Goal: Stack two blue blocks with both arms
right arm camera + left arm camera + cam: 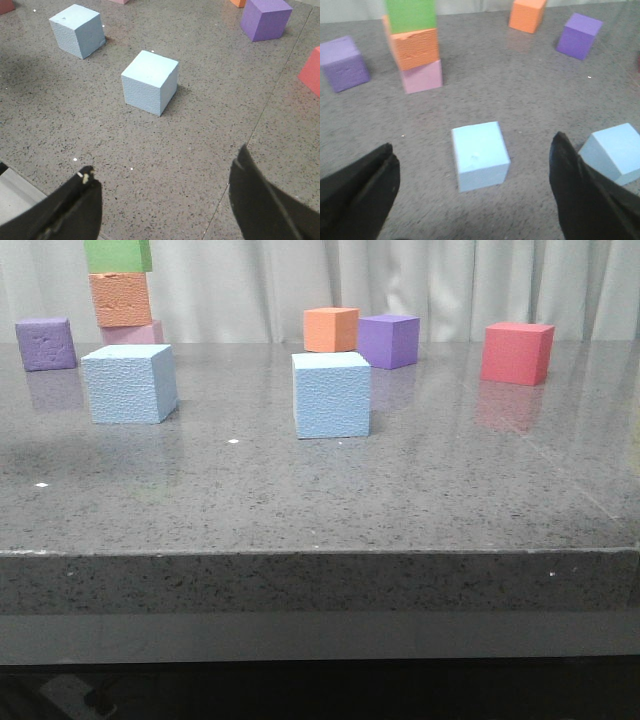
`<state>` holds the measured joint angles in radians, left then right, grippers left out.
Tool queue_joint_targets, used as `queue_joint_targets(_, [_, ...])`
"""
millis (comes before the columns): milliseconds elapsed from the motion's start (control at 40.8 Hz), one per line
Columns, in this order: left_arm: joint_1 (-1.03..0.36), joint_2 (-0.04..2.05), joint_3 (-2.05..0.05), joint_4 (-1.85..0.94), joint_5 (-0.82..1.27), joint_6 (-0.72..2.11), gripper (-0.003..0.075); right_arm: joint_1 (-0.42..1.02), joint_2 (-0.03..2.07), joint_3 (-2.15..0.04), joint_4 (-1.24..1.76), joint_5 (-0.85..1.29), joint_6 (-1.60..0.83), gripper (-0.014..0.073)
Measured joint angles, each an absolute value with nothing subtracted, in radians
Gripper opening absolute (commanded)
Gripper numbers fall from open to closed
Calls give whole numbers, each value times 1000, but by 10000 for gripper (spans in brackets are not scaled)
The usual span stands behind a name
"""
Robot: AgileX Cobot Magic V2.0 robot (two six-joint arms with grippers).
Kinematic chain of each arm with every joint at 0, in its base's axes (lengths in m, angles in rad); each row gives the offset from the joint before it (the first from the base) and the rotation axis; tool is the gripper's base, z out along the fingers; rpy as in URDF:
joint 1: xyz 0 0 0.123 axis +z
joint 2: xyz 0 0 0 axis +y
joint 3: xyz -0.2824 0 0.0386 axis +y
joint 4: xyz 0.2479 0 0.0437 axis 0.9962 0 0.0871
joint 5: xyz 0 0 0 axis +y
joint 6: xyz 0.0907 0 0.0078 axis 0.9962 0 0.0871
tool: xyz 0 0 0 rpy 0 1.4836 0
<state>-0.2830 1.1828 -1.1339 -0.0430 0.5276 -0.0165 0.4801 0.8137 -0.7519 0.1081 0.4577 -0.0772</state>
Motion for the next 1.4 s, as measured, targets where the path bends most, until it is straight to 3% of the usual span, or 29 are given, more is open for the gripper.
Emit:
queue_joint_targets(269, [-349, 1379, -1241, 27, 524, -22, 599, 480, 814, -752, 108, 458, -77, 542])
queue_joint_targets(661, [-349, 1672, -1495, 149, 744, -259, 599, 480, 814, -752, 108, 458, -77, 542])
queue_joint_targets(1396, [-349, 1849, -1536, 161, 758, -386, 599, 480, 814, -752, 108, 458, -77, 542])
